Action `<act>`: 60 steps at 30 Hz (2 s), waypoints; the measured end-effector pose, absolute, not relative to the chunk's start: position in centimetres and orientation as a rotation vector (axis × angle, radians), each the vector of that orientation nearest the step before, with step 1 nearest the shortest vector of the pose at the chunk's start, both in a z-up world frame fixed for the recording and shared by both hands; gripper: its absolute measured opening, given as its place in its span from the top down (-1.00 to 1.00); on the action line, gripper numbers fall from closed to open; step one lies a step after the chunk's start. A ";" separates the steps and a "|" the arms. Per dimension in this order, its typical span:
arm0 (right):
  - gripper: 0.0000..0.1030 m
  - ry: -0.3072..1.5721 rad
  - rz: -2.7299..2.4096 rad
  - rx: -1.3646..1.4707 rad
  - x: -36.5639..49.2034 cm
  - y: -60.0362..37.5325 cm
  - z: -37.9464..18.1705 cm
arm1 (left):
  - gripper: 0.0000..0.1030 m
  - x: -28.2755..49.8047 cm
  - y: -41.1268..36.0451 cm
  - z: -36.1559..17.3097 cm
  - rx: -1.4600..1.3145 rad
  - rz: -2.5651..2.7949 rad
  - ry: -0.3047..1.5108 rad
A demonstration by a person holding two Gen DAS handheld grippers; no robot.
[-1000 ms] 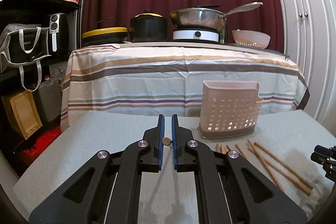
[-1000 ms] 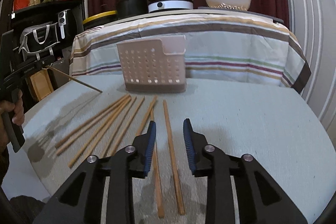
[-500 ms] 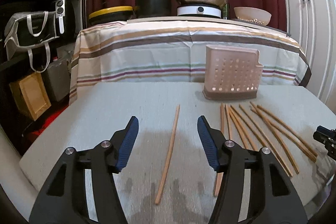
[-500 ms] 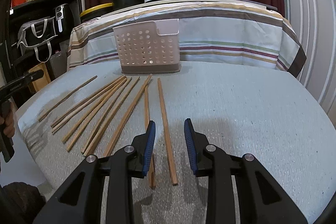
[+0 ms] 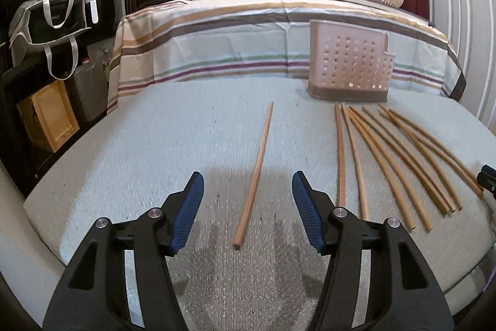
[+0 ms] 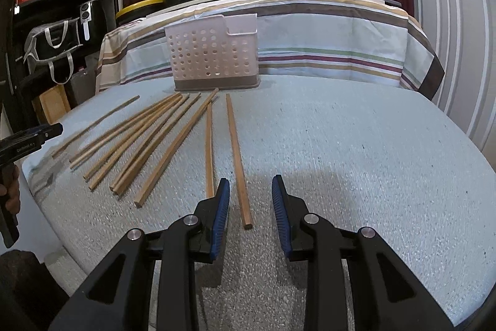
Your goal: Organize utensils
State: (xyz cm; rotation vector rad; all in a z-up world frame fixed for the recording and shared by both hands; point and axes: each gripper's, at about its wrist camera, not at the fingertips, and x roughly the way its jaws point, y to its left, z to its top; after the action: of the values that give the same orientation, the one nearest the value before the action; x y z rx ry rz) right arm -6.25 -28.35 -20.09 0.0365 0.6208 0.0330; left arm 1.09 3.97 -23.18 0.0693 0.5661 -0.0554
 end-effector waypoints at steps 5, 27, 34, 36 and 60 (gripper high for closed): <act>0.43 0.630 0.040 0.038 -6.2 -28.1 -20.6 | -0.12 1.1 4.1 -24.2 0.073 -0.052 0.591; 0.86 0.603 0.091 0.034 -6.6 -27.1 -20.6 | 0.71 1.5 4.8 -26.0 0.030 -0.127 0.632; 0.87 0.592 0.096 0.045 -6.8 -27.0 -20.2 | 0.88 1.2 4.8 -25.8 0.040 -0.122 0.616; 0.87 0.581 0.094 0.045 -7.0 -26.9 -19.9 | 0.89 0.9 4.7 -25.4 0.055 -0.116 0.598; 0.87 0.436 0.075 0.049 -7.7 -26.7 -13.0 | 0.89 -0.9 2.4 -18.4 0.074 -0.171 0.501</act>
State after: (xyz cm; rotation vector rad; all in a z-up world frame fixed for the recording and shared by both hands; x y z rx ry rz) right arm -7.68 -26.66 -13.00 0.0493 0.4356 0.0751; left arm -0.92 2.44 -18.39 0.0742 0.5006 -0.1709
